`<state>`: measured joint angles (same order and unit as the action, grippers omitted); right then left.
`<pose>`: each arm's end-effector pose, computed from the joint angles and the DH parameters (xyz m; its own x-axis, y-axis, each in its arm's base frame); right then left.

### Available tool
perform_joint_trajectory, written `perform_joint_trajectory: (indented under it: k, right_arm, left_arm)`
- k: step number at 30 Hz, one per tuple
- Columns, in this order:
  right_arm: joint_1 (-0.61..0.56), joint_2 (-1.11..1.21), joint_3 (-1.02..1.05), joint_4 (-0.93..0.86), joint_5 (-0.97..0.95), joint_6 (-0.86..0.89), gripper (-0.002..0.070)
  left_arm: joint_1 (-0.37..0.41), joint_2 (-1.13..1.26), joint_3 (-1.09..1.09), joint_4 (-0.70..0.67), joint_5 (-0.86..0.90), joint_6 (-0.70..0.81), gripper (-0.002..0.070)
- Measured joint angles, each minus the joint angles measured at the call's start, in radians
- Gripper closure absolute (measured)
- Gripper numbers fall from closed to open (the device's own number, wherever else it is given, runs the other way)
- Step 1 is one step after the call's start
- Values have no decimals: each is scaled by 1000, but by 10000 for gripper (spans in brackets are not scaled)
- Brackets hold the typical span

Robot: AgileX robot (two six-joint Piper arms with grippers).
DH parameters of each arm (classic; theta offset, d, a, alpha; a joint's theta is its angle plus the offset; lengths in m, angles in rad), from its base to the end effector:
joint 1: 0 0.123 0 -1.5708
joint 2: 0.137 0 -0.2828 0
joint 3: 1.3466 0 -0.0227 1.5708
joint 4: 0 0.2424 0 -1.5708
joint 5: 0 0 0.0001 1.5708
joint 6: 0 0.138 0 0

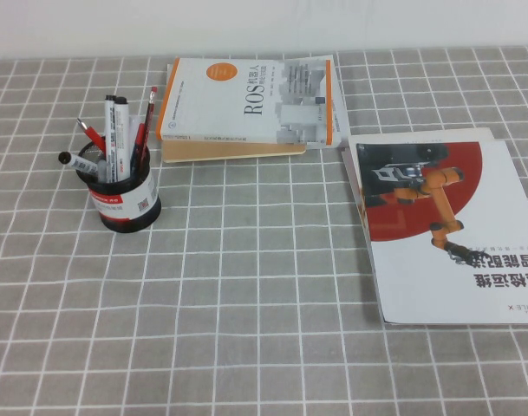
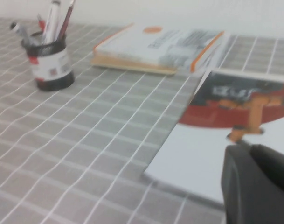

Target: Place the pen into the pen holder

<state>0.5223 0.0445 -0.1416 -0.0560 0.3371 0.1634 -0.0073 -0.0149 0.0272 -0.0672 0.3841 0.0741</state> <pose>0.0813 0.0438 0.2198 -0.1840 0.0214 -0.9827 -0.4655 0.8787 0.1062 0.0907 -0.0041 0.1562 -0.3032 0.0140 -0.9528 0.0349 0.9994 0.0036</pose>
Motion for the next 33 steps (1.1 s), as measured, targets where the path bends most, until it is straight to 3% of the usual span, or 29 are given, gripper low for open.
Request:
perform_joint_trajectory:
  k: [6,18,26,33]
  right_arm:
    - [-205,0,47,264,-98,-315,688]
    - [-571,-52,167,269,-89,-292,688]
    - [-591,-52,169,282,64,-269,688]
    - [-591,-52,169,339,80,-322,688]
  left_arm:
    - [0,0,0,0,0,0,678]
    - [0,0,0,0,0,0,678]
    - [0,0,0,0,0,0,678]
    - [0,0,0,0,0,0,678]
